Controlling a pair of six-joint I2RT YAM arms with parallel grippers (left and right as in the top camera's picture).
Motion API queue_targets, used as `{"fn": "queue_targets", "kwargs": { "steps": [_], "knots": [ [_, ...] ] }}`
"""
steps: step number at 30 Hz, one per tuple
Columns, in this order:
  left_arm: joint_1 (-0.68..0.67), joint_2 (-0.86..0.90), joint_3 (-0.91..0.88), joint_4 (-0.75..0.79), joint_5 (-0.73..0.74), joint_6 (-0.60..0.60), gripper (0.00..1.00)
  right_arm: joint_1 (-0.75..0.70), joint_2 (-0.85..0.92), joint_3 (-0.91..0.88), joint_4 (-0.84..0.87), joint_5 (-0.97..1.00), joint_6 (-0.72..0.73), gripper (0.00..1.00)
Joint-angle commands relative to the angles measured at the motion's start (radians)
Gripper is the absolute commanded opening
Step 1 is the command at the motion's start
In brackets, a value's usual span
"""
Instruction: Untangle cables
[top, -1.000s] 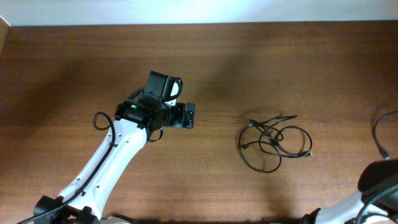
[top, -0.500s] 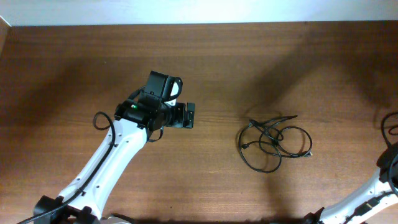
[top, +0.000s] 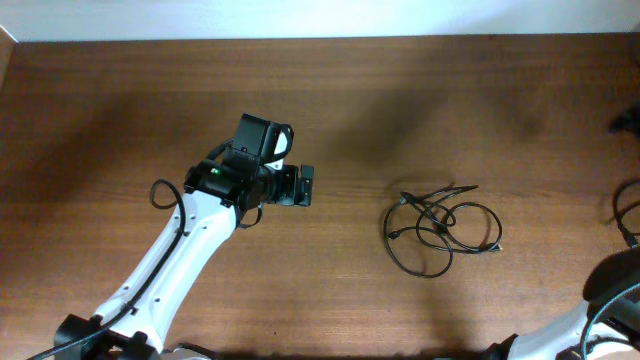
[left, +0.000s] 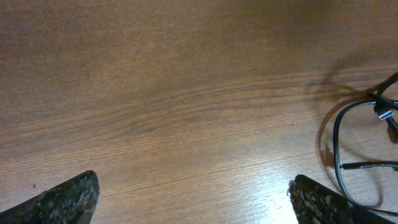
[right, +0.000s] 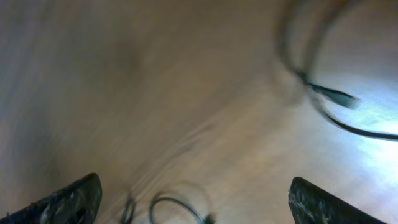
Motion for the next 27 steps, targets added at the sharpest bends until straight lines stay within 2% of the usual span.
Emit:
{"fn": "queue_targets", "kwargs": {
  "steps": [1,2,4,5,8,10,11,14,17,20,21,23,24,27],
  "knots": [
    [0.003,-0.018,0.000,0.002,-0.008,-0.010,0.99,0.193,-0.011,0.002,0.052,-0.045,-0.235,0.95],
    [0.003,-0.018,0.000,0.002,-0.007,-0.010,0.99,0.269,-0.008,0.002,0.056,-0.044,-0.327,0.95],
    [0.003,-0.018,0.000,0.002,-0.007,-0.010,0.99,0.364,0.006,0.001,0.055,-0.026,-0.333,0.95],
    [0.003,-0.018,0.000,0.002,-0.008,-0.010,0.99,0.391,0.012,0.000,0.051,-0.020,-0.301,0.95],
    [0.003,-0.018,0.000,0.002,-0.008,-0.010,0.99,0.411,0.018,-0.027,-0.023,-0.025,-0.086,0.95],
    [0.003,-0.018,0.000,0.002,-0.007,-0.010,0.99,0.412,0.018,-0.072,-0.062,-0.071,-0.083,0.95],
    [0.003,-0.018,0.000,0.002,-0.007,-0.010,0.99,0.412,0.018,-0.125,-0.069,-0.078,-0.082,0.99],
    [0.003,-0.018,0.000,0.002,-0.008,-0.010,0.99,0.412,0.018,-0.316,-0.001,-0.094,0.038,1.00],
    [0.003,-0.018,0.000,0.002,-0.008,-0.010,0.99,0.412,0.018,-0.593,0.266,-0.389,0.041,0.88],
    [0.003,-0.018,0.000,0.002,-0.008,-0.010,0.99,0.412,0.018,-0.713,0.399,-0.443,0.048,0.60],
    [0.003,-0.018,0.000,0.002,-0.007,-0.010,0.99,0.412,0.018,-0.719,0.402,-0.444,0.048,0.31],
    [0.003,-0.018,0.000,0.002,-0.008,-0.010,0.99,0.412,0.018,-0.719,0.409,-0.443,0.048,0.09],
    [0.003,-0.018,0.000,0.002,-0.008,-0.010,0.99,0.412,0.018,-0.719,0.411,-0.443,0.048,0.04],
    [0.003,-0.018,0.000,0.002,-0.008,-0.010,0.99,0.412,0.018,-0.716,0.410,-0.444,0.094,0.04]
  ]
}}
